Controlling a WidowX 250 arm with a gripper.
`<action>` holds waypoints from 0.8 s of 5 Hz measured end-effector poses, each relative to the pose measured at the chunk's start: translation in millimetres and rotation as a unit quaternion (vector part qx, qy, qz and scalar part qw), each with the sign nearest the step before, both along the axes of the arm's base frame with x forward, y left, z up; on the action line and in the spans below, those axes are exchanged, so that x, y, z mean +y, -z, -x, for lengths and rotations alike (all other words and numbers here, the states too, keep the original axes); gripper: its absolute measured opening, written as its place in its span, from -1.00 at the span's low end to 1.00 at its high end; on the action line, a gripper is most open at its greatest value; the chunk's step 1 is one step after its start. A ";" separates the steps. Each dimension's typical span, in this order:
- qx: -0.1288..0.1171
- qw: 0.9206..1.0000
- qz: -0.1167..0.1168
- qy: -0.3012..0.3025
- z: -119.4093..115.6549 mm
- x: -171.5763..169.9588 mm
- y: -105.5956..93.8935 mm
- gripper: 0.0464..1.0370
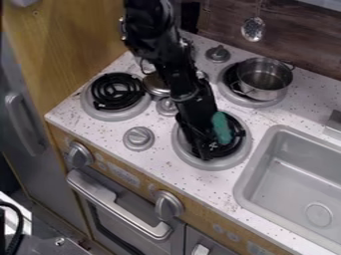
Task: Take the green thing and put it on the left burner
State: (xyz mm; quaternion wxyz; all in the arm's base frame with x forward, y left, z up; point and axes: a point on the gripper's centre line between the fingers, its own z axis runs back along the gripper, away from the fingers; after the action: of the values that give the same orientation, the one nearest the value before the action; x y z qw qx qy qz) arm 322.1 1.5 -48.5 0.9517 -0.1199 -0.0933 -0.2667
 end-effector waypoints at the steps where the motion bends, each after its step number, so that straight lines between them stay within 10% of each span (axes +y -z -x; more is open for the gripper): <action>1: -0.022 1.000 -0.008 -0.015 -3.3 4.6 -15.9 0.92; 2: 0.029 0.991 -0.052 -0.123 1.3 16.7 -25.1 0.92; 4: 0.094 0.940 -0.072 -0.319 -29.2 -3.5 -42.8 0.92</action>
State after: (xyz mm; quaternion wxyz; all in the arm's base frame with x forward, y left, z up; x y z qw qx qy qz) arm 351.4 -2.0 -5.7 0.9974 -0.0392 -0.0171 0.0573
